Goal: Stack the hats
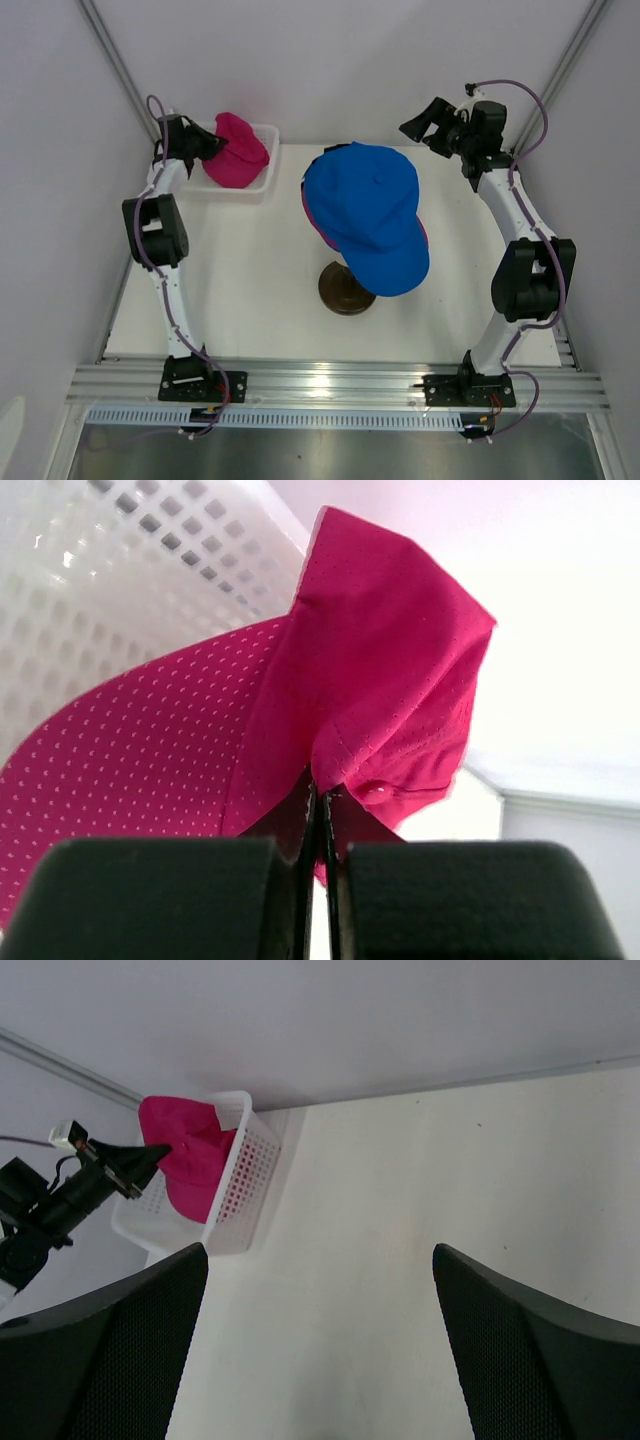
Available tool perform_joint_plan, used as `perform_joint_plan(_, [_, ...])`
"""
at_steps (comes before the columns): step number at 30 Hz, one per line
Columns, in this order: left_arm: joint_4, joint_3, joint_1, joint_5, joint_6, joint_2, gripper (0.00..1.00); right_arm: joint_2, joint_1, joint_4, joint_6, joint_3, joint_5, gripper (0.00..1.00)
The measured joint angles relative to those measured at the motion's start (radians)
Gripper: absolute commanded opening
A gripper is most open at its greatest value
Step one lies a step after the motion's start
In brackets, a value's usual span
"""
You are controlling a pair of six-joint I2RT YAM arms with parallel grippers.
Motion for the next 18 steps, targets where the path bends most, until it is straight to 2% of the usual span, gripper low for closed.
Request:
perform_joint_plan(5, [0.157,-0.322,-0.071,-0.25,-0.193,-0.292,0.01,0.012,-0.004,0.143,0.063,-0.03,-0.018,0.96])
perform_joint_plan(8, [0.25,-0.401,-0.15,-0.447,-0.336,-0.457,0.01,0.043,-0.011,0.253,0.123,-0.04,-0.053,0.97])
perform_joint_plan(13, [0.402,-0.342,-0.32,-0.716,-0.541,-0.575,0.01,0.096,-0.033,0.439,0.213,-0.061,-0.117,0.97])
perform_joint_plan(18, [0.533,-0.163,-0.51,-0.987,-0.681,-0.494,0.01,0.137,-0.058,0.729,0.369,-0.147,-0.17,0.96])
